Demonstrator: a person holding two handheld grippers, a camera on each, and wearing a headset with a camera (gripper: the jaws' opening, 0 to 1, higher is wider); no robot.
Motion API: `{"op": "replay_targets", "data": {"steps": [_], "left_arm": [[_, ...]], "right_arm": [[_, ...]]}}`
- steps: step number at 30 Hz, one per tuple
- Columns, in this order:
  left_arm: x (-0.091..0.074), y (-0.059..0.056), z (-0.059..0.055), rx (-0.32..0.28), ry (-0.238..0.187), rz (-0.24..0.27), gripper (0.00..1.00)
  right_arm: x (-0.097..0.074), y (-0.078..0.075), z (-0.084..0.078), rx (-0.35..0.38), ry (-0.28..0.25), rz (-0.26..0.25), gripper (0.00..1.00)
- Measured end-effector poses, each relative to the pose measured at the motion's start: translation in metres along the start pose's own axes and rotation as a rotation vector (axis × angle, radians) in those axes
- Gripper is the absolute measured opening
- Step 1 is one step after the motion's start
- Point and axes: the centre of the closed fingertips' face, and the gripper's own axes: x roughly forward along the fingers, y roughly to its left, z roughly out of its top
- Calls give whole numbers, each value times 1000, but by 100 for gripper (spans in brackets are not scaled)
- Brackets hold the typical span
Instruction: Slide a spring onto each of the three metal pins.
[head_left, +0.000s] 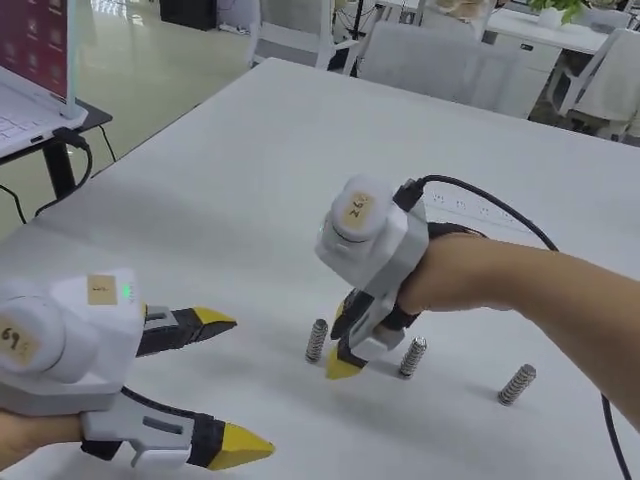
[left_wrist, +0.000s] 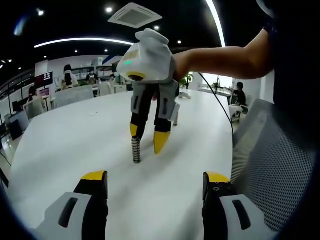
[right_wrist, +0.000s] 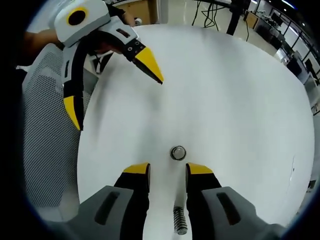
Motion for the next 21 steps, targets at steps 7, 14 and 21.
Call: {"op": "replay_targets", "data": {"steps": [7,14,21], "left_arm": [[2,-2,1,4,3,-6,74],[3,-3,3,8,3,-11,74],[5,-3,4,1,-1,-13,74]], "right_arm": [[-6,10,-3,8,-25,-13,27],[-13,20,-4,28,-75,-38,28],[-16,31,-10,68,-126,-53,29]]}}
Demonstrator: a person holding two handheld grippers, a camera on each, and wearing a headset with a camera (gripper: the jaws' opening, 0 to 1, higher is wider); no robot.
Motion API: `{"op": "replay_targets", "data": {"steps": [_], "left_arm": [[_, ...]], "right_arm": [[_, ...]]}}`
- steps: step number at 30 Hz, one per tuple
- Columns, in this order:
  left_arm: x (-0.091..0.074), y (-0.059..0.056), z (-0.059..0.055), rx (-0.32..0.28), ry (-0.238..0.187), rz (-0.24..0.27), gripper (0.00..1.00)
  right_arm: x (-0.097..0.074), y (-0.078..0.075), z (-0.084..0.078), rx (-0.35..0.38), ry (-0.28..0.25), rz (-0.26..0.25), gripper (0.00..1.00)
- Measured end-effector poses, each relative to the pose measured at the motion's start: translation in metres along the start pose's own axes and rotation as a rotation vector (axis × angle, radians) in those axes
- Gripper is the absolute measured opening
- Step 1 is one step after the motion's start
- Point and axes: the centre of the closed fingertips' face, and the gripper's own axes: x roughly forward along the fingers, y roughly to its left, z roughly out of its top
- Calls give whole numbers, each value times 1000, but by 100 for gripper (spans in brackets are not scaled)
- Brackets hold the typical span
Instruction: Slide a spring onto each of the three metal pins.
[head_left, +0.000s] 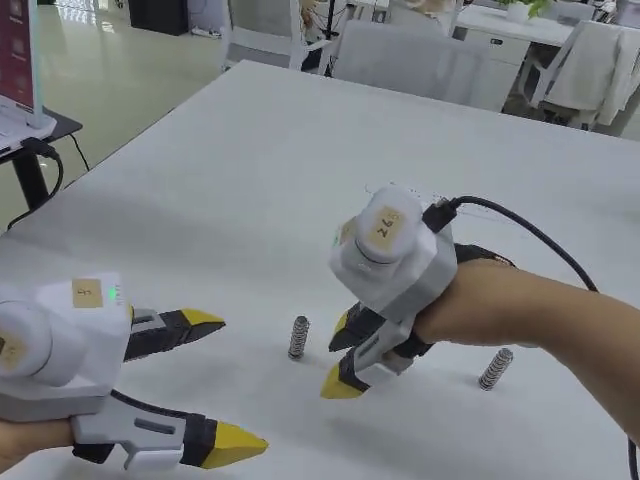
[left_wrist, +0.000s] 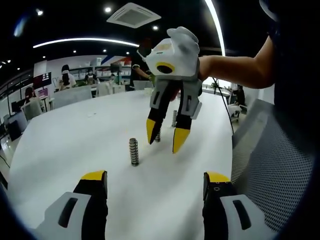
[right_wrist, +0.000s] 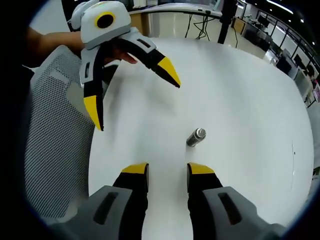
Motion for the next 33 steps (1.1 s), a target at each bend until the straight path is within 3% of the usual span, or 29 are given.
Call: {"op": "replay_targets", "data": {"steps": [15,33], "left_arm": [[5,-1,3,-14,-19,-3,75],[8,-8,4,-20,-24,-13,76]], "right_arm": [[-13,14,-7,74,-101,-46,31],[-25,31,-30,168,-189,-96,34]]}}
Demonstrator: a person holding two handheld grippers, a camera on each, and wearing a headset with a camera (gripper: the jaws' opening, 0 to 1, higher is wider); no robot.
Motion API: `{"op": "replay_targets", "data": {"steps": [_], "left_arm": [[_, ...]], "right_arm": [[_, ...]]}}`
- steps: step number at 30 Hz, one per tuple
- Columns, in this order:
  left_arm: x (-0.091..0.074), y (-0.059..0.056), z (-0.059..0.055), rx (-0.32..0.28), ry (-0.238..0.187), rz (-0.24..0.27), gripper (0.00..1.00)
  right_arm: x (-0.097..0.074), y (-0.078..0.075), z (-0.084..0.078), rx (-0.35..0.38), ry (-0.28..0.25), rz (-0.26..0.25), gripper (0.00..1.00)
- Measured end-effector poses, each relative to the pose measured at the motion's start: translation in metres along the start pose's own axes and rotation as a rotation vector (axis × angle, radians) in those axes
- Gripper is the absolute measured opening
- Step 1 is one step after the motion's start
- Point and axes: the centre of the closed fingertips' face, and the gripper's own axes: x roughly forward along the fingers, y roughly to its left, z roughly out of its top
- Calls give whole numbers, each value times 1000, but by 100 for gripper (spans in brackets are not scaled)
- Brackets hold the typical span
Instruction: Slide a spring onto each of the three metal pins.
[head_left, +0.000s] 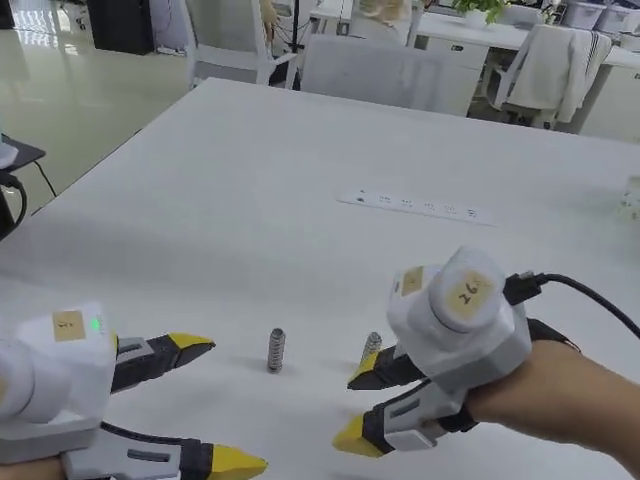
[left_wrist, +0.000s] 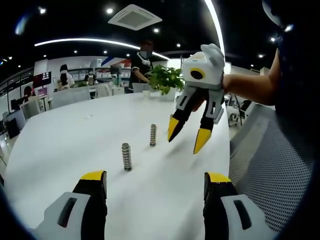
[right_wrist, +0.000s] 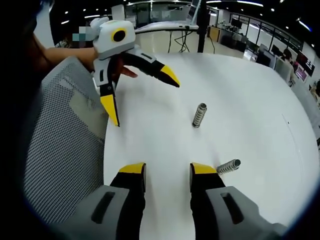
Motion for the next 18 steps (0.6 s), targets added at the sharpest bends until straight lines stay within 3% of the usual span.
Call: {"op": "replay_targets", "data": {"steps": [18], "left_arm": [[-1,-4,4,2,-7,-8,77]], "right_arm": [[-33,-3,-21,129,-101,-83,35]]}}
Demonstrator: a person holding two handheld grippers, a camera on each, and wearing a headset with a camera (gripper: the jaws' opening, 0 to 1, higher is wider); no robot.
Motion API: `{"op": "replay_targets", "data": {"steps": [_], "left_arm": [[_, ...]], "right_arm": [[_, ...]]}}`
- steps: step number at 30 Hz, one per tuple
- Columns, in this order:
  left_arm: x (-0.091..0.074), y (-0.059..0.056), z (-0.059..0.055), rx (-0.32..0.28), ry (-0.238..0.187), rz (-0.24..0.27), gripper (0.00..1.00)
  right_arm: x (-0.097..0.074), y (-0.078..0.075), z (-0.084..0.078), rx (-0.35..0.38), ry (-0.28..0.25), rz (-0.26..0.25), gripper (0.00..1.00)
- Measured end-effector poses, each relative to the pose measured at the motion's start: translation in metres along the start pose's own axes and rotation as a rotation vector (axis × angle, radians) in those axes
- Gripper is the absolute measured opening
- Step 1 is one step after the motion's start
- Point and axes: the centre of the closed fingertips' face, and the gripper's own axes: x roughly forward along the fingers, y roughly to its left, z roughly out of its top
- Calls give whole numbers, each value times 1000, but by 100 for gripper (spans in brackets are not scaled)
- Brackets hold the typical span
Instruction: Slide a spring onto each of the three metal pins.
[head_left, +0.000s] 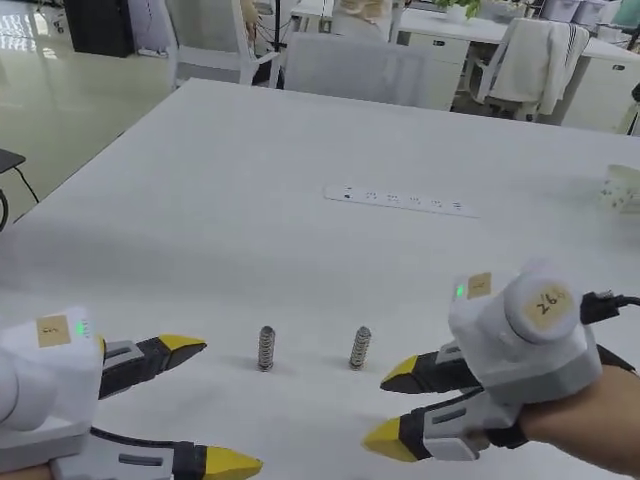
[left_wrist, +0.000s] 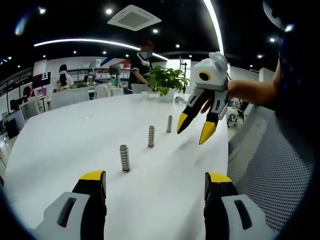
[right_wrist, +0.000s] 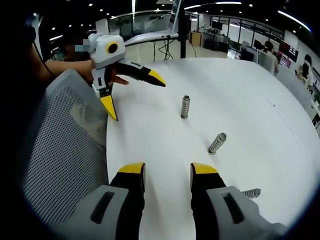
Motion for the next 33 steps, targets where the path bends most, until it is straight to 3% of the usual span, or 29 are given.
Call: {"op": "replay_targets", "data": {"steps": [19,33], "left_arm": [[0,-2,3,-1,-5,-8,78],[0,-5,3,-7,-2,-13,78]], "right_arm": [[-47,-22,-36,126,-83,-125,36],[-75,-35,-62,165,-152,-200,41]]}}
